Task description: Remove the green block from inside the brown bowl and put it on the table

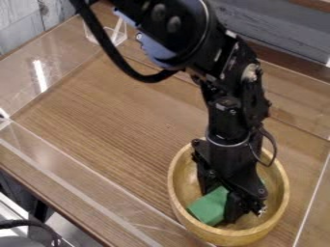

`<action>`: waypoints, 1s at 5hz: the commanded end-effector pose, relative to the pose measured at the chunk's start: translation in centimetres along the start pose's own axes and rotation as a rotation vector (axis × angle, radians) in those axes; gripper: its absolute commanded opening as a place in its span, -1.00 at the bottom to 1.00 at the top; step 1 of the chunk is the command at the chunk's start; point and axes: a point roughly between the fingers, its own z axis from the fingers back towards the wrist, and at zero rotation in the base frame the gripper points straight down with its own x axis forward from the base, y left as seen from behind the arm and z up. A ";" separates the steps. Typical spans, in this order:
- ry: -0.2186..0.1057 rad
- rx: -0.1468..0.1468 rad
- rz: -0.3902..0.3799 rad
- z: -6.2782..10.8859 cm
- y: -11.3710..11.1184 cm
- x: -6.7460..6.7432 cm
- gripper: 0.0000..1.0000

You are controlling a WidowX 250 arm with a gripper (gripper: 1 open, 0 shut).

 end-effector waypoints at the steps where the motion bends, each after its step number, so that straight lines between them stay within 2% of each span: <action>1: -0.046 -0.005 0.005 1.5 0.0 0.7 -1.00; 5: -0.008 -0.020 0.034 2.7 -0.1 0.0 -1.00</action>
